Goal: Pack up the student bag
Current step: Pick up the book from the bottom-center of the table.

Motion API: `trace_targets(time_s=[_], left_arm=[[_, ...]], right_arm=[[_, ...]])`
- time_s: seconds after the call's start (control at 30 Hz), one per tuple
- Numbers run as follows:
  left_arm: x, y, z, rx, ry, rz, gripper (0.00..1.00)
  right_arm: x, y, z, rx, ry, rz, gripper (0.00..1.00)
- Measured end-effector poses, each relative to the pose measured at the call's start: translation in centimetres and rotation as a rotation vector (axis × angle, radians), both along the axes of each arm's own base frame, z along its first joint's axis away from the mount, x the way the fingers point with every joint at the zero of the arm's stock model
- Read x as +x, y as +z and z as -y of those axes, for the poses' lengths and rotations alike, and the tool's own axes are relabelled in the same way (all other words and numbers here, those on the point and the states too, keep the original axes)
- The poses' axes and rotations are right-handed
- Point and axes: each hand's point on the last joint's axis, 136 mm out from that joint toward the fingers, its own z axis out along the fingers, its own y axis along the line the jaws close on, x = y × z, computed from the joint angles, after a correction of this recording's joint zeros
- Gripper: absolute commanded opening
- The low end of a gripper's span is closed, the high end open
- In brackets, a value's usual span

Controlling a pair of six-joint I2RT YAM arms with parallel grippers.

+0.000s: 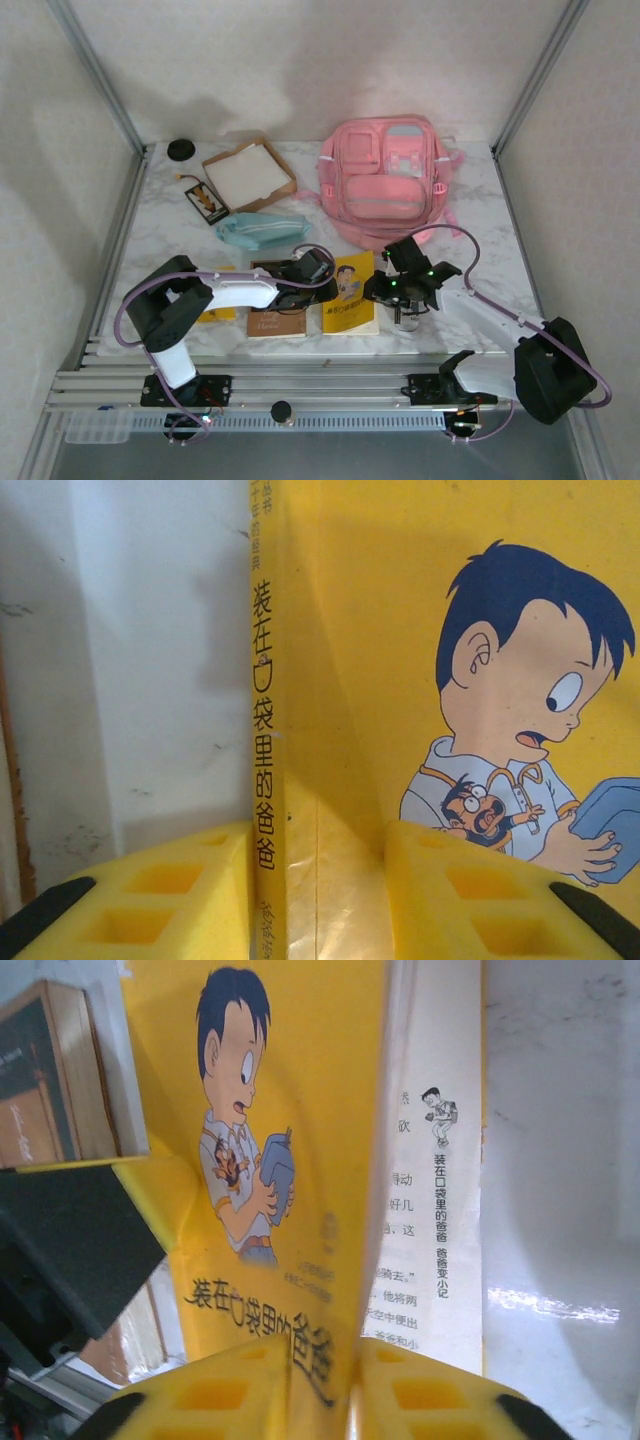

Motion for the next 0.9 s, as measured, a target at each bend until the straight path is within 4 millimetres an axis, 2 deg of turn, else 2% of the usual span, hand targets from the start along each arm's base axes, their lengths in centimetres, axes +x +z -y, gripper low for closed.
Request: trace_targets(time_s=[0.17, 0.27, 0.37, 0.53, 0.6, 0.7, 0.77, 0.9], left_arm=[[0.4, 0.3, 0.2, 0.001, 0.006, 0.002, 0.46], [0.8, 0.7, 0.1, -0.010, 0.021, 0.005, 0.53], [1.4, 3.0, -0.3, -0.053, 0.040, 0.035, 0.67], [3.4, 9.6, -3.3, -0.183, 0.102, 0.145, 0.80], [3.7, 11.0, -4.7, -0.225, 0.120, 0.169, 0.86], [3.4, 11.1, -6.2, -0.264, 0.127, 0.156, 0.94], [2.7, 10.8, -5.8, -0.302, 0.101, 0.129, 0.99], [1.4, 11.3, -4.1, -0.432, 0.043, 0.088, 0.99]], right_arm=[[0.5, 0.9, -0.3, 0.055, -0.001, 0.020, 0.01], [0.6, 1.5, -0.5, 0.083, 0.003, 0.029, 0.00], [0.7, 2.8, -0.5, 0.132, 0.003, 0.044, 0.00], [1.3, 6.5, -1.2, 0.237, 0.020, 0.094, 0.00], [1.5, 7.9, -1.5, 0.276, 0.031, 0.108, 0.00], [1.8, 10.2, -2.0, 0.335, 0.052, 0.133, 0.00], [1.9, 12.1, -2.5, 0.377, 0.069, 0.156, 0.00], [1.8, 15.6, -3.6, 0.479, 0.107, 0.194, 0.00]])
